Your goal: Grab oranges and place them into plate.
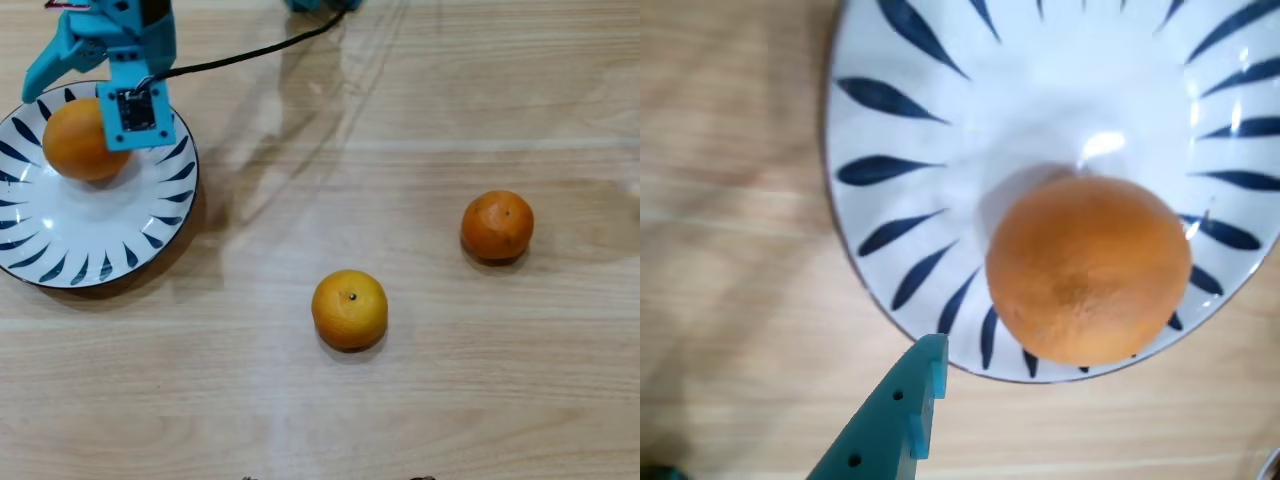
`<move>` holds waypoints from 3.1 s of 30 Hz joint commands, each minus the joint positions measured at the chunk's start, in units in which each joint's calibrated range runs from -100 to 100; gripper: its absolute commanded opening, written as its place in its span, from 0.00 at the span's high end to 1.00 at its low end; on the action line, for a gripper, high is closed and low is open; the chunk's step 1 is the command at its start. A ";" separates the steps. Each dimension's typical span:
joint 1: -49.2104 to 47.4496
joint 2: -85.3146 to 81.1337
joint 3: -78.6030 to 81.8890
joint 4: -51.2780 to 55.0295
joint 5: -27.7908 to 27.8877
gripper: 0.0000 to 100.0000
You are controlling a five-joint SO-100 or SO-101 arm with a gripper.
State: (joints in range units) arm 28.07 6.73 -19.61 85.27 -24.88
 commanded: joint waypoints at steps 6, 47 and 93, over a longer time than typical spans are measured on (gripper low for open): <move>-26.94 -14.34 -1.17 11.20 -12.96 0.59; -63.64 40.35 -38.29 -9.25 -39.05 0.55; -47.59 21.42 -45.80 4.84 -24.10 0.71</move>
State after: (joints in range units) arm -26.13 40.08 -64.67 90.18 -53.57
